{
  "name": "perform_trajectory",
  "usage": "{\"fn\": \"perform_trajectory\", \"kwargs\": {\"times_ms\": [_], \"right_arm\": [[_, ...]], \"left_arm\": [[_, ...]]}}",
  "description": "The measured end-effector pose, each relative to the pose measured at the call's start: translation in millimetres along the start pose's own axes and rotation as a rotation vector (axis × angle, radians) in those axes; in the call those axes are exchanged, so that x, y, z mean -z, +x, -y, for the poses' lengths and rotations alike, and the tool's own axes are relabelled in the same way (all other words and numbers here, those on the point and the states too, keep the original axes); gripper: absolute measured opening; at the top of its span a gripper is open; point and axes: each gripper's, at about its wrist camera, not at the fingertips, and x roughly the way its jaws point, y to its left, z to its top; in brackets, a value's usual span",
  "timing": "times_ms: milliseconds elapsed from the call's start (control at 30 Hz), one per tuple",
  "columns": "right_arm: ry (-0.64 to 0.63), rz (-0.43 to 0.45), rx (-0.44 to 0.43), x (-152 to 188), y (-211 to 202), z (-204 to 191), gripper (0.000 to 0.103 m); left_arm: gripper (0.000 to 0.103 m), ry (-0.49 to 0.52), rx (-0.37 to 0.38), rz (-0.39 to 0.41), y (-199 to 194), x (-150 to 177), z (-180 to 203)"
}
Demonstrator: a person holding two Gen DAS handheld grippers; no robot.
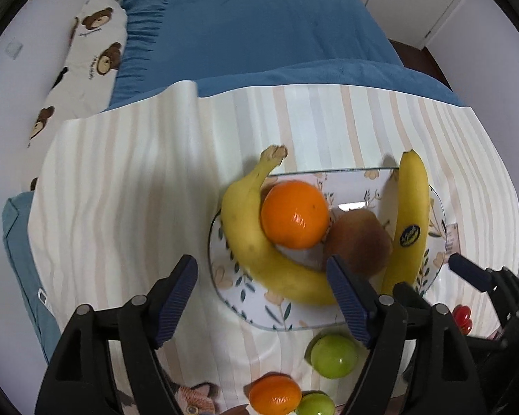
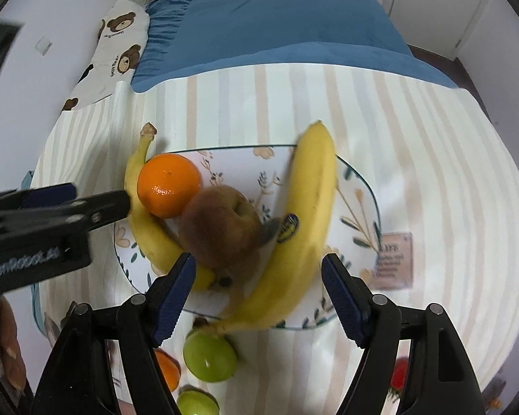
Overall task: Organize fruits
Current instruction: 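Lower the orange and apple onto the plate, open and withdraw both tools, then grasp the second brown apple with the right tool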
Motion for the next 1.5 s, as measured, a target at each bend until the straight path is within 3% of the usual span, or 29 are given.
{"fn": "perform_trajectory", "kwargs": {"times_ms": [167,600,867,1067,1167,1267,1400,1500], "right_arm": [[0.023,0.019,0.010,22.0,-22.0,12.5,0.096],[0.015,0.212,0.074,68.2,-107.4,13.0,0.096],[0.008,0.318,0.073,102.7,-164.4,4.6,0.096],[0.020,0.354,0.039,130.5,-194.6,-0.5,0.096],[0.036,0.337,0.009,147.9,-196.3,0.3,0.096],[0.056,0.289,-0.022,166.2,-183.3,4.3,0.096],[0.099,0.146,-0.074,202.1,-138.6,12.4,0.096],[0.145,-0.015,-0.138,237.1,-84.0,19.4,0.096]], "left_arm": [[0.099,-0.011,-0.048,0.073,-18.7,21.2,-3.0],[0.100,-0.081,-0.075,0.261,-87.2,67.5,-9.1],[0.100,-0.062,-0.079,0.364,-132.8,105.9,1.4],[0.100,-0.057,-0.072,0.393,-151.7,133.1,3.4],[0.100,-0.052,-0.082,0.383,-150.1,150.5,3.6],[0.100,-0.045,-0.096,0.322,-130.9,171.8,3.3],[0.100,-0.040,-0.115,0.208,-90.5,200.5,2.3],[0.100,-0.044,-0.136,0.117,-55.0,224.1,0.9]]}}
